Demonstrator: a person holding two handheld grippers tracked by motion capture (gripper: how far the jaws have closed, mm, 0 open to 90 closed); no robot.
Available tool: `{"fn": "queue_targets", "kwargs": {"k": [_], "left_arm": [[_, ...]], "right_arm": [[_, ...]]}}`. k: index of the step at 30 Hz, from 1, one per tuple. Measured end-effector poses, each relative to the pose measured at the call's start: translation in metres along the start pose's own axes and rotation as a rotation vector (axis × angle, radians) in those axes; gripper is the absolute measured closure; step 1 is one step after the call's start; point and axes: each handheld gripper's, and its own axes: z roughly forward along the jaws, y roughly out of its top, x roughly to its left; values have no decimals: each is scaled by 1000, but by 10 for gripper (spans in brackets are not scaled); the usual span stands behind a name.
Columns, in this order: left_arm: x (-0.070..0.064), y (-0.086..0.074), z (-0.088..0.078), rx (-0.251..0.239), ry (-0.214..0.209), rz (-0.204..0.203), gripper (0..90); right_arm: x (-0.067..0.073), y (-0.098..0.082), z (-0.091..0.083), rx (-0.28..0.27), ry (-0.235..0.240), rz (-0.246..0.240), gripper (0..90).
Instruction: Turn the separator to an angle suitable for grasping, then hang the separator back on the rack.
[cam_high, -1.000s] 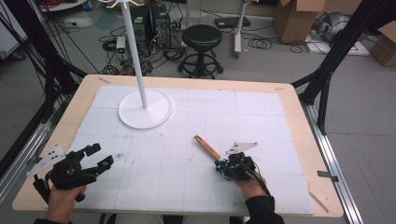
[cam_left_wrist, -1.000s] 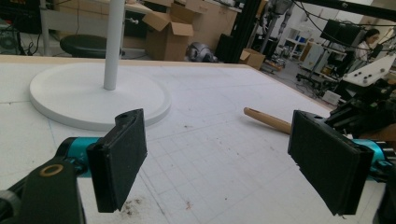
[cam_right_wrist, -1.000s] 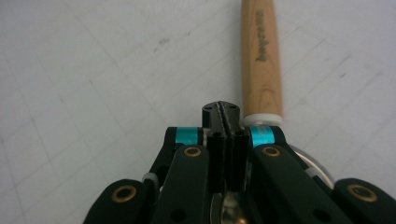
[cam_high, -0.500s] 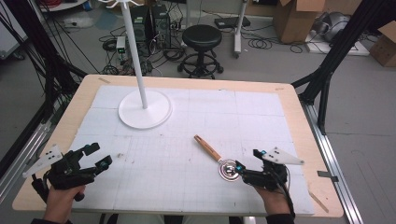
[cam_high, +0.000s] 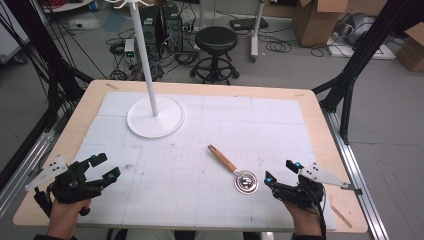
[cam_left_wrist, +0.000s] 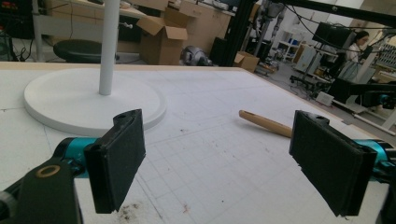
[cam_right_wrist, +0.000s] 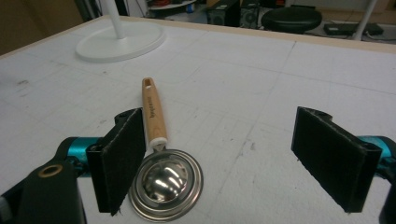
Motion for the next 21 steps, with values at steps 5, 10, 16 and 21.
{"fn": "queue_targets", "kwargs": {"k": [5, 10, 16, 21], "left_arm": [[2, 0, 0, -1, 2, -7, 188], [2, 0, -1, -4, -2, -9, 189], [2, -2, 0, 7, -4, -9, 189], [1, -1, 1, 14, -3, -3, 189]], "right_arm": [[-1, 1, 1, -10, -10, 21, 164], [2, 3, 6, 2, 5, 19, 164], [6, 7, 16, 23, 28, 6, 164], [11, 12, 34, 67, 64, -8, 164]]}}
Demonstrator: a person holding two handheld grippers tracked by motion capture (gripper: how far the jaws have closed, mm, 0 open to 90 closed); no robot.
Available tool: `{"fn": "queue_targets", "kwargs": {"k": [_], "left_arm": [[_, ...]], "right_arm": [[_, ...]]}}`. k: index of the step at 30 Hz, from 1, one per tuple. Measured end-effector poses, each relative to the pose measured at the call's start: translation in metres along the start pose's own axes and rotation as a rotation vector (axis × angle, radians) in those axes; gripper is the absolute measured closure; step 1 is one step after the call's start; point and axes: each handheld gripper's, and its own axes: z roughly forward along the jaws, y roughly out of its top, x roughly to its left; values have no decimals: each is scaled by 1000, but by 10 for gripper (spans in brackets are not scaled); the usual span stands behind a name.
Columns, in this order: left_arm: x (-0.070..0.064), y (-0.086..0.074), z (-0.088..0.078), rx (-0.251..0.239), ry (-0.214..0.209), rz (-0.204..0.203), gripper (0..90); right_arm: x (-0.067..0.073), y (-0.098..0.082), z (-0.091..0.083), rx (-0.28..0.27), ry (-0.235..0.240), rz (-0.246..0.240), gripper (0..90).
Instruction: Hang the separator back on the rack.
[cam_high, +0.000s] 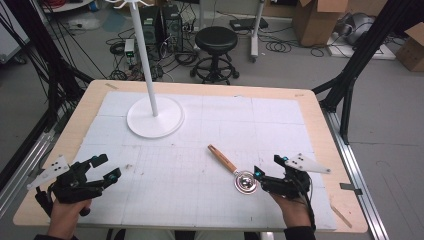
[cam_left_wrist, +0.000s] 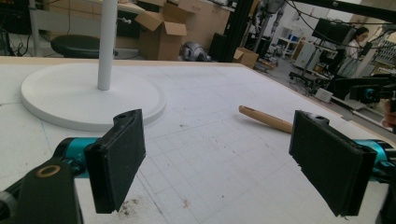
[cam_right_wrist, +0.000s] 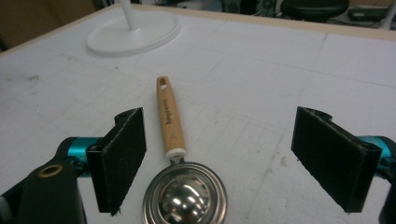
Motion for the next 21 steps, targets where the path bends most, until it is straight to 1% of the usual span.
{"fn": "queue_targets", "kwargs": {"k": [3, 5, 7, 9, 12, 14, 15, 17, 20, 21], "left_arm": [[0, -1, 1, 6, -1, 0, 189], [0, -1, 1, 5, -1, -1, 189], [1, -1, 0, 5, -1, -1, 189], [1, -1, 0, 5, 0, -4, 190], [2, -1, 0, 5, -2, -7, 190], [1, -1, 0, 8, -5, -4, 191], [1, -1, 0, 10, -6, -3, 192], [1, -1, 1, 13, -7, -1, 192], [1, -1, 1, 14, -9, -2, 192], [1, -1, 1, 15, -9, -1, 192]], "right_arm": [[5, 4, 17, 50, 32, -29, 168], [8, 8, 28, 76, 56, -33, 169], [12, 13, 40, 98, 68, -48, 169], [16, 18, 51, 108, 85, -64, 170], [20, 24, 67, 134, 98, -76, 172], [22, 27, 77, 162, 109, -82, 173], [22, 28, 81, 176, 107, -81, 174], [23, 29, 90, 201, 110, -89, 198], [25, 32, 101, 223, 123, -94, 225], [26, 32, 104, 232, 125, -105, 227]]}}
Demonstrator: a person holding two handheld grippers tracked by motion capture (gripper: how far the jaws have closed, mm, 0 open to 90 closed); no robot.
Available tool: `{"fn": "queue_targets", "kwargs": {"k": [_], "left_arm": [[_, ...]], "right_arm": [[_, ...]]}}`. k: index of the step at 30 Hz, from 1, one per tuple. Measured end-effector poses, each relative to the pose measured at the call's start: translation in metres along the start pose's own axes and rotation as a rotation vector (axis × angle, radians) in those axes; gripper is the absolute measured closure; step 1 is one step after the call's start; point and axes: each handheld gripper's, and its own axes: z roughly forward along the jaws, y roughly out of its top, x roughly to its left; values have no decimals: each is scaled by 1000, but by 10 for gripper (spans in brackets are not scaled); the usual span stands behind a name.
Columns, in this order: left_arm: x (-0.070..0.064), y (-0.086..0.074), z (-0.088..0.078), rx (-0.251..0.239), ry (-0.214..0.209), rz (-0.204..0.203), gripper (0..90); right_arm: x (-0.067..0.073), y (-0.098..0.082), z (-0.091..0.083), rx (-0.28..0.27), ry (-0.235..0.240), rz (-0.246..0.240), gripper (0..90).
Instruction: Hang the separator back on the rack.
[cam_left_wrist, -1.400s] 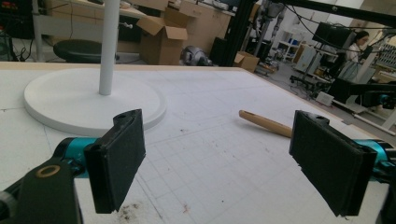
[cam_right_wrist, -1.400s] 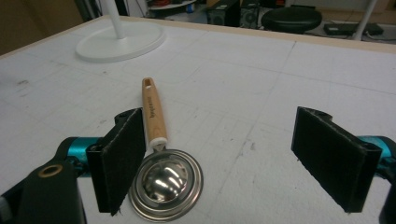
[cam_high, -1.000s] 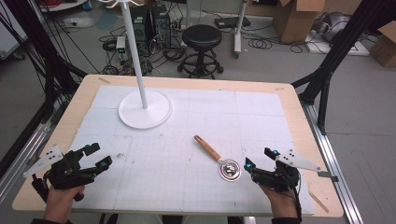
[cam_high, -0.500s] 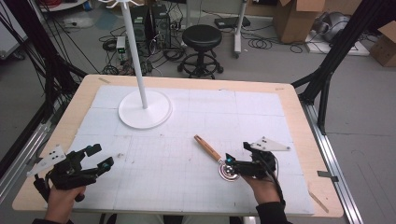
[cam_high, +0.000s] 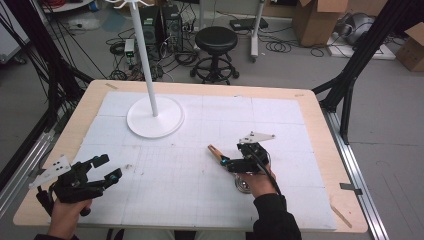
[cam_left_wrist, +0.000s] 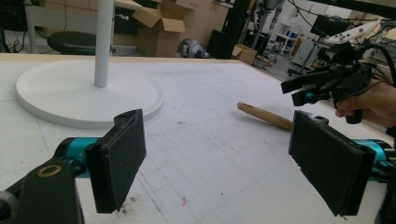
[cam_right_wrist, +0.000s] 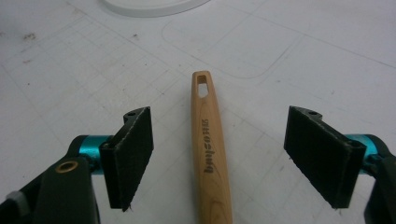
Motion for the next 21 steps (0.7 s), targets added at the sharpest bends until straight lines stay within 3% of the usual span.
{"fn": "queue_targets", "kwargs": {"k": [9, 21], "left_arm": [[0, 0, 0, -1, -1, 0, 192], [0, 0, 0, 0, -5, 1, 193]], "right_arm": [[3, 8, 26, 86, 17, -46, 313], [5, 5, 47, 182, -10, -92, 430]]}}
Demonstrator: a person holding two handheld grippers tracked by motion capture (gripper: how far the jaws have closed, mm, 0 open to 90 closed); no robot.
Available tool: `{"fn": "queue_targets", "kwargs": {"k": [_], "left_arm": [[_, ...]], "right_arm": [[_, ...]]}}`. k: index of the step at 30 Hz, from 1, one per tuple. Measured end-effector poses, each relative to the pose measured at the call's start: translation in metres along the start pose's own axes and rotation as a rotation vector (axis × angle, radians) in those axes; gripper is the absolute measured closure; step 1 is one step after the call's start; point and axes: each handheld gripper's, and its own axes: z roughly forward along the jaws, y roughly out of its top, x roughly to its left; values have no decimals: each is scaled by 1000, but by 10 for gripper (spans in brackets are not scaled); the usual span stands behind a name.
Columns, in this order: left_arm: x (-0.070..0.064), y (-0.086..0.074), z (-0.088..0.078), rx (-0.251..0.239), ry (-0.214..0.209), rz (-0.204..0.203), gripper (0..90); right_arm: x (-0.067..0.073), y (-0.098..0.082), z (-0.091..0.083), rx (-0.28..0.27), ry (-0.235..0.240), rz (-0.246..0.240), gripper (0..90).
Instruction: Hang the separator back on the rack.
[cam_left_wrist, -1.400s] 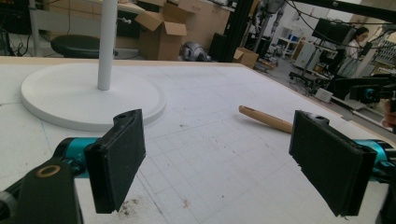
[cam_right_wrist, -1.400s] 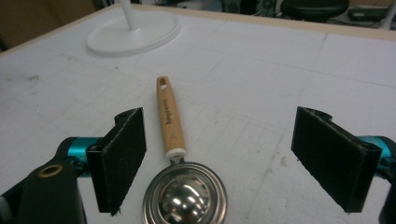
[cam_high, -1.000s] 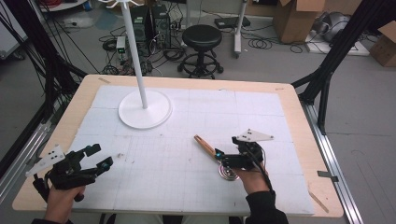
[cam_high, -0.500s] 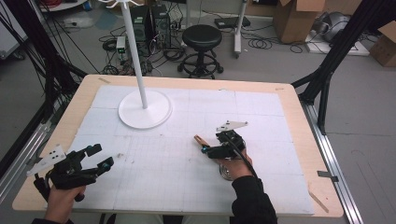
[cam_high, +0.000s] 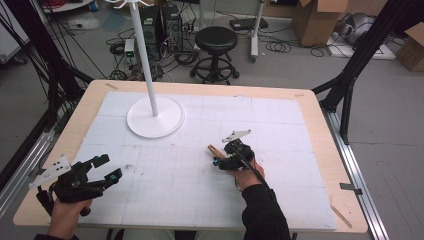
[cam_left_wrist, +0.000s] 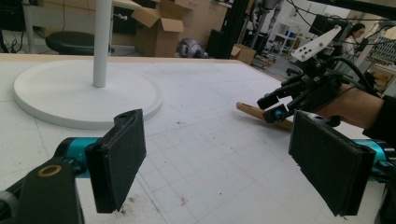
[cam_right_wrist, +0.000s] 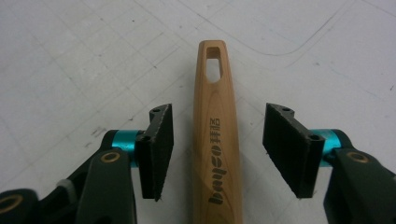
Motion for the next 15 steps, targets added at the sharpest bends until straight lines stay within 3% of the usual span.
{"fn": "queue_targets", "kwargs": {"k": [7, 15], "left_arm": [[-1, 0, 1, -3, -8, -3, 192], [-1, 0, 0, -5, -15, -1, 192]], "right_arm": [[2, 1, 7, 40, -26, -10, 526], [4, 5, 8, 64, -23, -1, 652]]}}
